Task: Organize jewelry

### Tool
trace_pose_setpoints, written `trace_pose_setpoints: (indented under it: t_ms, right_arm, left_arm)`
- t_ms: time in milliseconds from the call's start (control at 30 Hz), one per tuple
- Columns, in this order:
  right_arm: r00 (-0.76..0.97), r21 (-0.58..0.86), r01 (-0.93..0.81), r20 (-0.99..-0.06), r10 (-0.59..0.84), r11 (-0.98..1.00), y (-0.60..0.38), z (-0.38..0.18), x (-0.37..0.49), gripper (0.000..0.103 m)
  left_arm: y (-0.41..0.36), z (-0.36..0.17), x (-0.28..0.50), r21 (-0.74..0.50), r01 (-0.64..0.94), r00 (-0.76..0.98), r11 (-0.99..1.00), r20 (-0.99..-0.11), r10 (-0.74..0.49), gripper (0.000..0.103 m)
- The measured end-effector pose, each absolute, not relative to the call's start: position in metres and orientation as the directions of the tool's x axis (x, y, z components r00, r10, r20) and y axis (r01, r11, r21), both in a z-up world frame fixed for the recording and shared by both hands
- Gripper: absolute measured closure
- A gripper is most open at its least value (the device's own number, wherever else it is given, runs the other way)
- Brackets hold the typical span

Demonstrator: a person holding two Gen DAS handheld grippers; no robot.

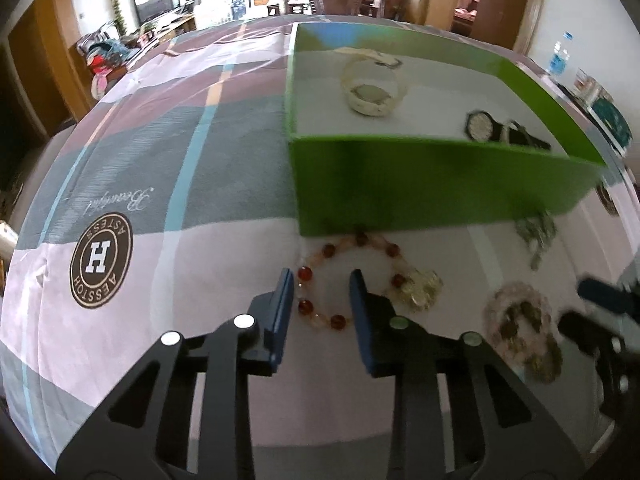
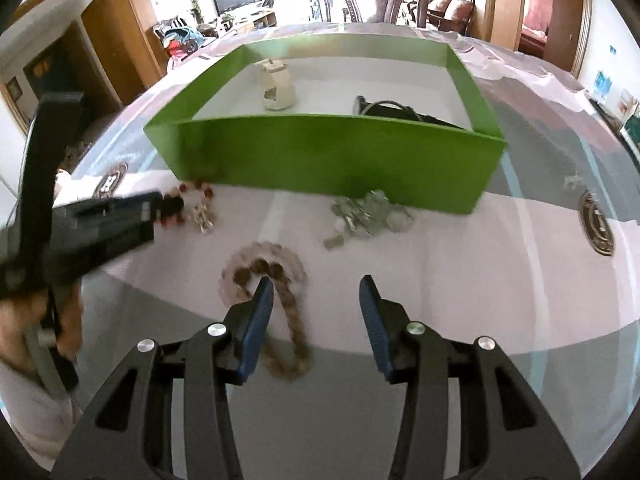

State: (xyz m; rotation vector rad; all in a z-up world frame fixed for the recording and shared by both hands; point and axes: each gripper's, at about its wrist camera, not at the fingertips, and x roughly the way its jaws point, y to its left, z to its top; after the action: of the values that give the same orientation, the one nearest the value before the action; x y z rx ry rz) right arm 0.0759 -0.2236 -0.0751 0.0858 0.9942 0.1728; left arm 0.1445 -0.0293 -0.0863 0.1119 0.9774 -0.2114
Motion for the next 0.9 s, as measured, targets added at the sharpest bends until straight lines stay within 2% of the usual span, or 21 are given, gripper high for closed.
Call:
trace_pose_setpoints:
  t_ms: [100, 167, 233, 267, 500, 700, 900]
  right_arm:
    - [0.508, 0.151, -0.106, -0.841, 0.184, 0.983, -0.216, -0.083, 0.088, 0.057]
    - [0.496, 0.147, -0.109, -0.849, 0.182, 0.983, -0.210, -0.089, 0.087, 0.062]
    - [0.494, 0.140, -0.119, -0.850, 0.181, 0.983, -0.205, -0.092, 0.082, 0.084]
    - [0.481, 0.152, -0.126, -0.855, 0.195, 0.980, -0.204, -0.093, 0.081, 0.090]
    - [0.539, 0.175, -0.129, -0.814, 0.217, 0.976, -0.211, -0.070, 0.070, 0.095]
    - [0.642, 0.127, -0.026, -0.758, 0.114, 0.992, -0.244, -0.037, 0.058, 0.095]
    - [0.605, 0.098, 0.067, -0.796, 0.038, 0.993, -0.271, -0.056, 0.058, 0.095]
  left_arm:
    - [-0.029, -0.086, 0.129, -0.040, 0.274, 0.518, 0.961, -0.836, -0.183, 0.074]
    - [-0.026, -0.085, 0.121, -0.066, 0.293, 0.500, 0.954, -0.840, -0.212, 0.074]
    - [-0.023, -0.085, 0.114, -0.070, 0.293, 0.496, 0.954, -0.841, -0.214, 0.074]
    - [-0.021, -0.085, 0.112, -0.070, 0.288, 0.497, 0.955, -0.841, -0.212, 0.074]
    - [-0.021, -0.086, 0.110, -0.070, 0.274, 0.504, 0.959, -0.839, -0.205, 0.071]
    - [-0.021, -0.086, 0.108, -0.065, 0.280, 0.506, 0.958, -0.838, -0.205, 0.067]
    - [-0.024, -0.086, 0.107, -0.061, 0.284, 0.507, 0.957, -0.838, -0.204, 0.066]
